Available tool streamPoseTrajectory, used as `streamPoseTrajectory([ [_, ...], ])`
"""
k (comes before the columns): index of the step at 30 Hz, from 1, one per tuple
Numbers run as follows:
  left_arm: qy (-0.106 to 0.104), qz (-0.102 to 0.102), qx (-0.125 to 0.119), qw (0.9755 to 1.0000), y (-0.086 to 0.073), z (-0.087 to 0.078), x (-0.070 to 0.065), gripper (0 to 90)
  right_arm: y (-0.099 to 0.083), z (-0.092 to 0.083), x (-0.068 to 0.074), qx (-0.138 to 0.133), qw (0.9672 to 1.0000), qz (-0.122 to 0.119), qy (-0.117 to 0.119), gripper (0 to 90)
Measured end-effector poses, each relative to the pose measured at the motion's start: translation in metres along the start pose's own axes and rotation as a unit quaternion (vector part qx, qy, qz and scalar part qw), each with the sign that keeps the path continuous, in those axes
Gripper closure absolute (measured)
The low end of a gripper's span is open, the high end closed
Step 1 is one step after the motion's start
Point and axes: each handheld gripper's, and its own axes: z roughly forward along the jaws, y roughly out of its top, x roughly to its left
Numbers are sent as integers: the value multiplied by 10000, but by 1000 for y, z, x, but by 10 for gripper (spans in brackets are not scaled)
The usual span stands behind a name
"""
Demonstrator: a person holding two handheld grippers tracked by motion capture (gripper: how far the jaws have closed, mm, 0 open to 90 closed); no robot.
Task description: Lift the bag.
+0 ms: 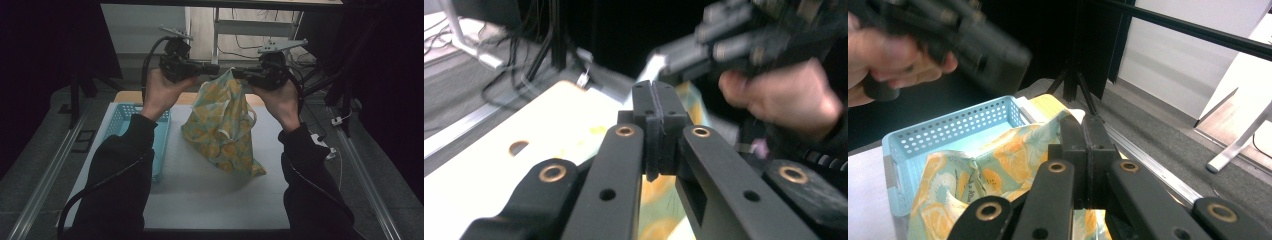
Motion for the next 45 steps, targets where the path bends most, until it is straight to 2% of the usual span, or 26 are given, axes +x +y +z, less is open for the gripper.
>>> streamPoseTrajectory([
  [2, -109, 76, 116, 9998, -4, 4, -3, 888, -1, 0, -1, 9, 10000, 33, -13, 900],
  [4, -260, 52, 229, 9994, -8, 9, -6, 703, -2, 1, -1, 20, 10000, 30, -21, 900],
  [7, -381, 190, 388, 9983, -15, 19, -13, 605, -4, 3, -2, 74, 9999, 16, -72, 900],
  [8, -350, 292, 437, 9980, -18, 23, -16, 549, -5, 4, -3, 81, 9999, 28, -71, 900],
  [9, -181, 430, 504, 9976, -21, 27, -19, 488, -6, 4, -4, 84, 9999, 37, -73, 900],
  [11, 70, 647, 766, 9949, -26, 37, -23, 398, -7, 5, -4, 88, 9999, 61, -66, 900],
  [12, 229, 757, 929, 9925, -28, 42, -25, 381, -7, 6, -4, 86, 9999, 62, -63, 900],
  [14, 458, 868, 1214, 9877, -33, 52, -27, 409, -7, 7, -3, 88, 9999, 52, -55, 900],
  [15, 653, 921, 1334, 9846, -34, 56, -27, 482, -6, 7, -3, 89, 9999, 52, -59, 900],
  [16, 796, 972, 1497, 9807, -35, 58, -27, 632, -5, 7, -3, 83, 9999, 41, -58, 900],
  [17, 903, 946, 1566, 9790, -34, 60, -26, 775, -4, 6, -3, 78, 9999, 32, -64, 900],
  [18, 922, 858, 1536, 9801, -33, 59, -25, 865, -3, 6, -2, 66, 10000, 29, -63, 900],
  [19, 844, 744, 1422, 9834, -31, 56, -24, 888, -2, 6, -2, 54, 10000, 18, -58, 900],
  [20, 807, 672, 1312, 9858, -28, 52, -23, 891, -1, 5, -1, 41, 10000, 8, -64, 900],
  [25, 890, 611, 677, 9918, -9, 22, -26, 896, 9, -4, 0, -107, 9999, -43, -99, 900],
  [28, 1007, 578, 315, 9927, 6, 2, -28, 897, 18, -10, 2, -152, 9997, -116, -170, 900],
  [34, 1123, 552, -313, 9917, 30, -31, -32, 897, 37, -20, 6, -312, 9987, -266, -304, 900],
  [36, 1134, 556, -371, 9913, 31, -33, -33, 897, 42, -22, 8, -305, 9985, -315, -328, 900],
  [39, 1150, 584, -238, 9914, 23, -25, -30, 895, 41, -18, 11, -178, 9982, -423, -385, 900],
  [45, 1077, 437, -52, 9932, 1, -3, -13, 889, 15, 3, 5, 70, 9991, -294, -287, 900],
])
